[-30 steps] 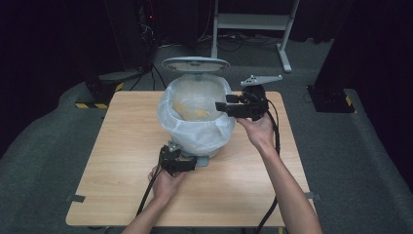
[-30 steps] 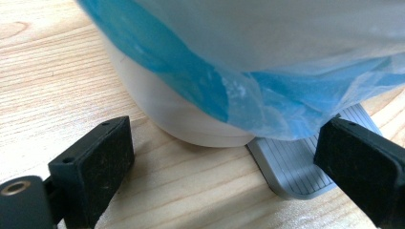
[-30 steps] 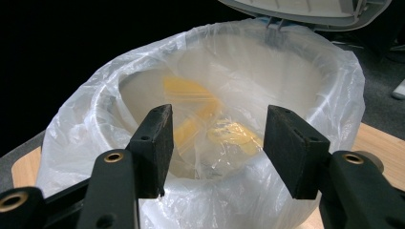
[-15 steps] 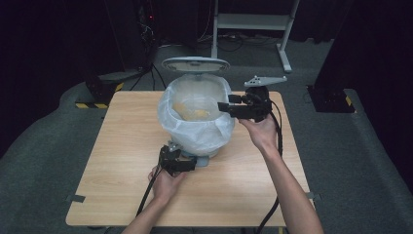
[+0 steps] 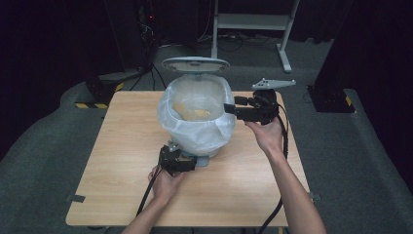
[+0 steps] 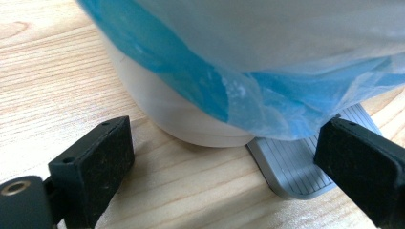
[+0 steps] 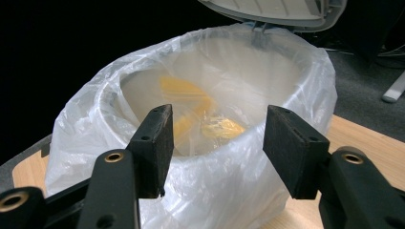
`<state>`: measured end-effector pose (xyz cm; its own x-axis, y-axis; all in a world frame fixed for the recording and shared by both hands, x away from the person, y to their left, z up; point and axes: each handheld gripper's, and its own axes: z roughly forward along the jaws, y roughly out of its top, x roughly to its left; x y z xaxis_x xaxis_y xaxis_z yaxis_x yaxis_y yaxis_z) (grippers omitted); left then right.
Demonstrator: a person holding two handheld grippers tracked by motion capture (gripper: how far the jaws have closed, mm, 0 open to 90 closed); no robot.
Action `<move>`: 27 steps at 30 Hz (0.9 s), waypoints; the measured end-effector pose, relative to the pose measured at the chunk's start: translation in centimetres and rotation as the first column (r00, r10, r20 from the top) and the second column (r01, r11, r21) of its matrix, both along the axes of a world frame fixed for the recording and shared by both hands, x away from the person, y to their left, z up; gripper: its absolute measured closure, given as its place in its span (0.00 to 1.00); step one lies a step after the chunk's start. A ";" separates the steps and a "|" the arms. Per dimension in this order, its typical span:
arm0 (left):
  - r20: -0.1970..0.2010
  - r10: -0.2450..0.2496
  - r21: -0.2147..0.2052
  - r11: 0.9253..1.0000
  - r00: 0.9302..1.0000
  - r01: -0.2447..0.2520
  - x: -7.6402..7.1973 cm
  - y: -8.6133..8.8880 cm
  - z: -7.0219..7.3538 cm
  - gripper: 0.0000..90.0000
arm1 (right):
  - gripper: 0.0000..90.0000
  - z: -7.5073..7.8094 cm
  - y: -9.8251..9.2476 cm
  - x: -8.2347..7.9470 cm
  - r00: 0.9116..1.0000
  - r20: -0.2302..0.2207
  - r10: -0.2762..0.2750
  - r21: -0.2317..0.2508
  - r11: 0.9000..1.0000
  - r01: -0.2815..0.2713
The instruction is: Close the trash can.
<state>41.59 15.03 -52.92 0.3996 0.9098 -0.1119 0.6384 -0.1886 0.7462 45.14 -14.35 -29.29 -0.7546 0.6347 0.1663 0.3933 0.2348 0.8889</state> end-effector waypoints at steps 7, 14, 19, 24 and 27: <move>0.000 0.000 0.000 1.000 1.000 0.000 0.0 0.0 0.0 0.07 | 0.49 -0.3 -0.8 -0.4 1.000 0.002 -0.010 0.008 1.000 0.010; 0.000 0.000 0.000 1.000 1.000 0.000 0.0 0.0 0.0 0.07 | 0.49 -0.6 -1.4 -0.7 1.000 -0.001 -0.016 0.018 1.000 0.016; 0.000 0.000 -0.001 1.000 1.000 0.000 0.0 0.0 0.0 0.07 | 0.49 -1.0 -1.7 -1.1 1.000 -0.001 -0.018 0.019 1.000 0.018; 0.000 0.000 0.000 1.000 1.000 0.000 0.0 0.0 0.0 0.07 | 0.49 -1.2 -2.0 -1.5 1.000 -0.001 -0.021 0.019 1.000 0.021; 0.000 0.000 0.000 1.000 1.000 0.000 0.0 0.0 0.0 0.07 | 0.49 -1.4 -2.3 -1.7 1.000 -0.001 -0.024 0.023 0.999 0.024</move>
<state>41.59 15.02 -52.92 0.3996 0.9098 -0.1122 0.6384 -0.1884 0.7463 43.47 -16.62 -30.73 -0.7393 0.6484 0.1815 0.3992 0.2050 0.8936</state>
